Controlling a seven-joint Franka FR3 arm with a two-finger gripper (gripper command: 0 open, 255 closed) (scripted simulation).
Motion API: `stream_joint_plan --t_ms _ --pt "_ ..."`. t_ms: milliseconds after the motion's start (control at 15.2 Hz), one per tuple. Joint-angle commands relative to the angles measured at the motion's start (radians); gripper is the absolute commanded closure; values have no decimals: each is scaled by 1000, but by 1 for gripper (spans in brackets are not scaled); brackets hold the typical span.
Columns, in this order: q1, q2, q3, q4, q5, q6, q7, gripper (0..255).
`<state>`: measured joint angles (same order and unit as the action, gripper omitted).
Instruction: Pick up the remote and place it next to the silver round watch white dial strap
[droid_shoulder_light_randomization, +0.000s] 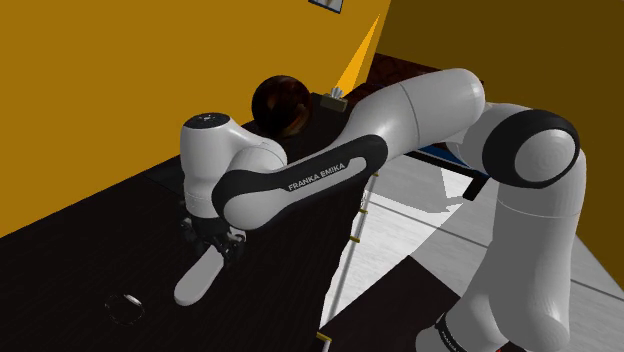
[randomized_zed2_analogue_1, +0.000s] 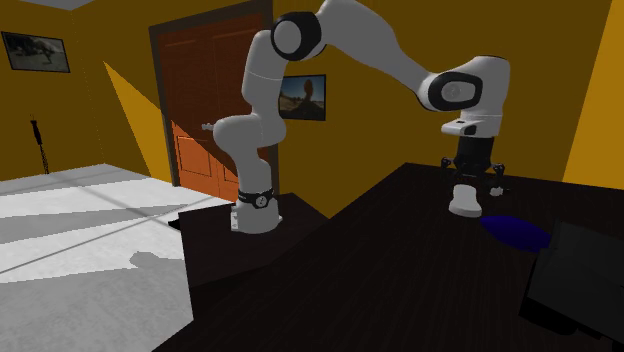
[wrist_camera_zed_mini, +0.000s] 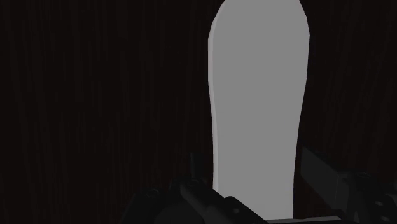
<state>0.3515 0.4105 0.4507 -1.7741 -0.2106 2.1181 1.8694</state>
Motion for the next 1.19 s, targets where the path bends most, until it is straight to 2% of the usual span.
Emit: stream_joint_plan --t_ms 0,330,594,1122 --pt "0 0 0 0 0 0 0 0" --pt "0 0 0 0 0 0 0 0" --pt "-7 -50 14 63 30 -107 -19 0" --pt "-7 -50 14 63 30 -107 -19 0"
